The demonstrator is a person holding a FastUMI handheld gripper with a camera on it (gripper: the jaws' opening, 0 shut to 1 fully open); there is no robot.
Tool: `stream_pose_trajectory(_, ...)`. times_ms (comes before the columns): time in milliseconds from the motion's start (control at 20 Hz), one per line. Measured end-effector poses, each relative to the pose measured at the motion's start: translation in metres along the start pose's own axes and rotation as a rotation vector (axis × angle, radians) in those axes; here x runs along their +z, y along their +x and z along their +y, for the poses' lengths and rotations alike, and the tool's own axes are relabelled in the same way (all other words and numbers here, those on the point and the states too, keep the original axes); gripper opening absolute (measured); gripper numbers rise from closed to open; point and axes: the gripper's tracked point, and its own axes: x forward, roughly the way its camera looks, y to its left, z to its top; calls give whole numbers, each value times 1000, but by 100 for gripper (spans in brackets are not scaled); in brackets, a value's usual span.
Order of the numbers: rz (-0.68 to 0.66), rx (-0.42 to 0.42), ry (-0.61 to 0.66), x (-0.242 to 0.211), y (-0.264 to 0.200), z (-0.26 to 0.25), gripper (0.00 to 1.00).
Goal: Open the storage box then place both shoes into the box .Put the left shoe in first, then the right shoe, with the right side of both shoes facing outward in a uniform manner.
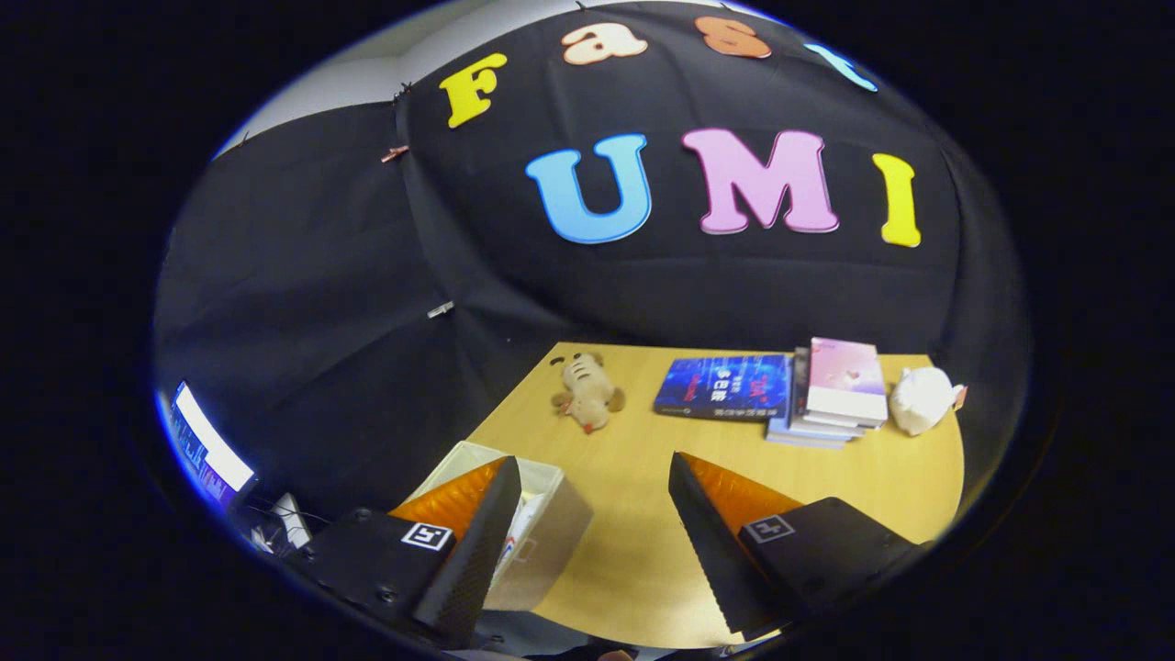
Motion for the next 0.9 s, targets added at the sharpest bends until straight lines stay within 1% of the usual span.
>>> stream_pose_trajectory(100,-58,-50,-30,18,-21,-27,98)
stream_pose_trajectory(200,-90,-87,-42,24,-34,-46,98)
stream_pose_trajectory(350,-133,-122,-18,40,-58,-79,98)
stream_pose_trajectory(500,-164,-146,-16,51,-72,-111,99)
stream_pose_trajectory(900,-295,-190,-98,93,-103,-176,98)
